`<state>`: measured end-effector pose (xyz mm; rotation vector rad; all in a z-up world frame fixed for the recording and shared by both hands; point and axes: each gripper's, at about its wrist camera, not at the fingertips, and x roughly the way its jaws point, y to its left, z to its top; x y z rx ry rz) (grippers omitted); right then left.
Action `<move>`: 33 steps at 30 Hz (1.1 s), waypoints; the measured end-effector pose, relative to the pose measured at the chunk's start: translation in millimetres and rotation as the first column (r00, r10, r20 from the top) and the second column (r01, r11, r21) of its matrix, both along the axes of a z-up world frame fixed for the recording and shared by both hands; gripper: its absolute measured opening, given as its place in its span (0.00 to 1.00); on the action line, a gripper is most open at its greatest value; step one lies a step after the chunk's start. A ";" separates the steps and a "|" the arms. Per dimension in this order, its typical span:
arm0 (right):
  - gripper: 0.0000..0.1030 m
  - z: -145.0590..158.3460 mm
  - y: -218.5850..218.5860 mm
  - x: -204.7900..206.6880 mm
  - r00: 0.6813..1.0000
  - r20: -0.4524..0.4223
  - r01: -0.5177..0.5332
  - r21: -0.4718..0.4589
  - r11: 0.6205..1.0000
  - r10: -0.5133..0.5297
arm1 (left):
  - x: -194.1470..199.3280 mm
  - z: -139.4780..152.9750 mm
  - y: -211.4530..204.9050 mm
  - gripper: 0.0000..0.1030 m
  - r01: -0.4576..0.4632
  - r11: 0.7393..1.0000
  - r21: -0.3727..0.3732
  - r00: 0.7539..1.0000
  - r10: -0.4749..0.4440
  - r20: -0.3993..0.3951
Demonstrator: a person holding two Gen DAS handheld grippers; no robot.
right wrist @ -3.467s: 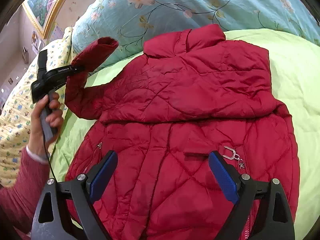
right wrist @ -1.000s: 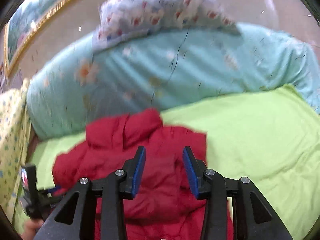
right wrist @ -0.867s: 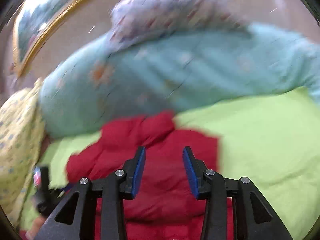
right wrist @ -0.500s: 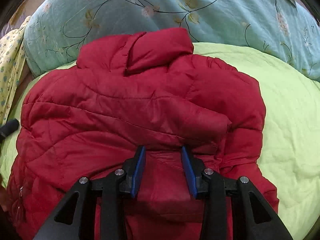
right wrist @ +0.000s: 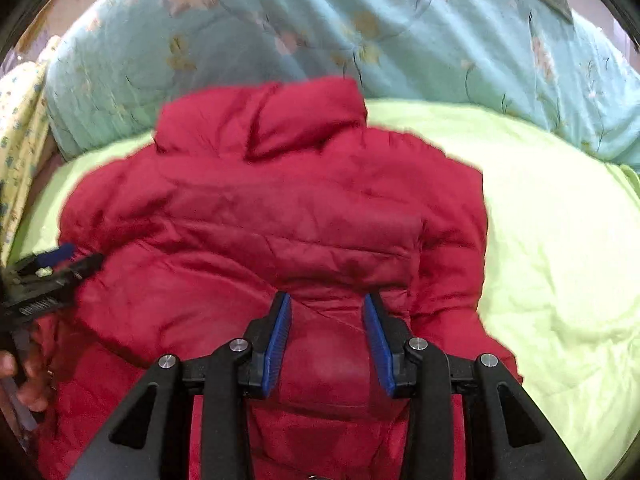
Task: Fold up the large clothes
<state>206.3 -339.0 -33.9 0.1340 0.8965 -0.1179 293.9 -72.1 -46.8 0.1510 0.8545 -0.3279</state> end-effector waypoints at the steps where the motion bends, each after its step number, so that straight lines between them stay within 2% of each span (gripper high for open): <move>1: 0.38 -7.7 -0.3 2.9 1.000 -0.016 -0.005 -0.004 1.000 0.005 | -3.3 3.4 3.5 0.80 -0.006 1.000 -0.002 1.000 0.006 0.006; 4: 0.38 -17.7 2.7 6.4 1.000 -0.024 -0.012 -0.033 0.999 0.012 | -11.3 0.8 16.6 0.81 -0.021 1.000 -0.004 1.000 0.021 0.002; 8: 0.38 -19.1 8.6 4.5 1.000 -0.022 -0.013 -0.067 0.998 0.012 | -0.3 -14.2 24.2 0.82 -0.029 0.999 -0.037 0.999 0.027 -0.041; 10: 0.38 -18.7 8.6 4.2 1.000 -0.022 -0.014 -0.064 0.998 0.013 | 3.7 -16.8 20.6 0.83 -0.034 0.999 -0.019 0.999 0.033 -0.040; 14: 0.38 -8.0 8.1 -2.9 1.000 -0.027 -0.001 -0.058 0.998 -0.001 | 5.0 -18.0 18.2 0.83 -0.036 0.999 0.001 0.999 0.036 -0.039; 18: 0.40 6.0 13.0 -16.6 1.000 -0.025 0.004 -0.096 0.995 -0.007 | 1.1 -12.3 19.7 0.83 -0.041 0.999 0.005 0.998 0.041 -0.045; 22: 0.56 24.3 24.5 -46.7 1.000 -0.024 -0.009 -0.157 0.988 0.006 | -23.3 11.5 35.2 0.83 -0.047 0.999 -0.019 0.998 0.046 -0.033; 27: 0.59 36.8 41.3 -88.0 0.999 -0.020 -0.036 -0.211 0.977 0.032 | -68.7 28.2 55.3 0.83 -0.048 0.999 -0.003 0.999 0.048 -0.002; 33: 0.66 48.4 60.8 -138.2 0.998 -0.028 -0.053 -0.283 0.958 0.047 | -119.0 32.5 92.6 0.83 -0.086 0.996 -0.004 0.996 0.086 -0.024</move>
